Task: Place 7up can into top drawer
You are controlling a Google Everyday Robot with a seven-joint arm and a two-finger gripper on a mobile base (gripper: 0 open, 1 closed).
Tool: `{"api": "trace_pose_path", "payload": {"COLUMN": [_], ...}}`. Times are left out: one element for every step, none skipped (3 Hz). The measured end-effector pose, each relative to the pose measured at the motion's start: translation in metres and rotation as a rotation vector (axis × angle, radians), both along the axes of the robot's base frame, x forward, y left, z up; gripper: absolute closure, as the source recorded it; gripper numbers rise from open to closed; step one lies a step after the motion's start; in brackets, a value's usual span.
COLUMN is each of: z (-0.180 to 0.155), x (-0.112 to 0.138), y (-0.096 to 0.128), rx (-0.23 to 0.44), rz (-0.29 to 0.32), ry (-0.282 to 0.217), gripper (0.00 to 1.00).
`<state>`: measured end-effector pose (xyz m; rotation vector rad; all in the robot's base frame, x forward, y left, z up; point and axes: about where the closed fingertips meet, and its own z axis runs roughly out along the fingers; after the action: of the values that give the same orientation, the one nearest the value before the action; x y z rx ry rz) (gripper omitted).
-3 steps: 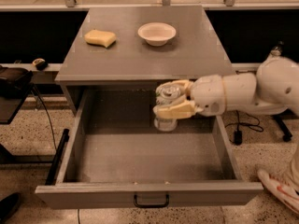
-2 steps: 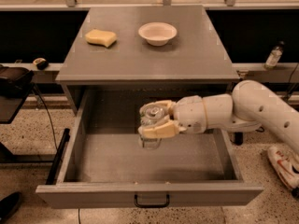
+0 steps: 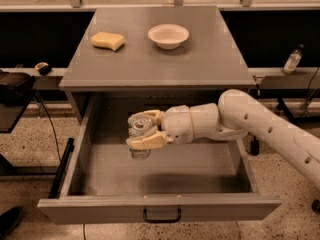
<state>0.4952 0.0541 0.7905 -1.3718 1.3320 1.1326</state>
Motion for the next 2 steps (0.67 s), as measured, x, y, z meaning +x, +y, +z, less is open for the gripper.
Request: {"api": "trace_pose_path", "payload": {"z": [-0.004, -0.039], "x": [-0.001, -0.021], "y": [0.024, 0.043], "rx": [0.008, -0.032], "rz": [-0.104, -0.188], "ry": [0.021, 0.075], "gripper": [1.00, 1.00]}}
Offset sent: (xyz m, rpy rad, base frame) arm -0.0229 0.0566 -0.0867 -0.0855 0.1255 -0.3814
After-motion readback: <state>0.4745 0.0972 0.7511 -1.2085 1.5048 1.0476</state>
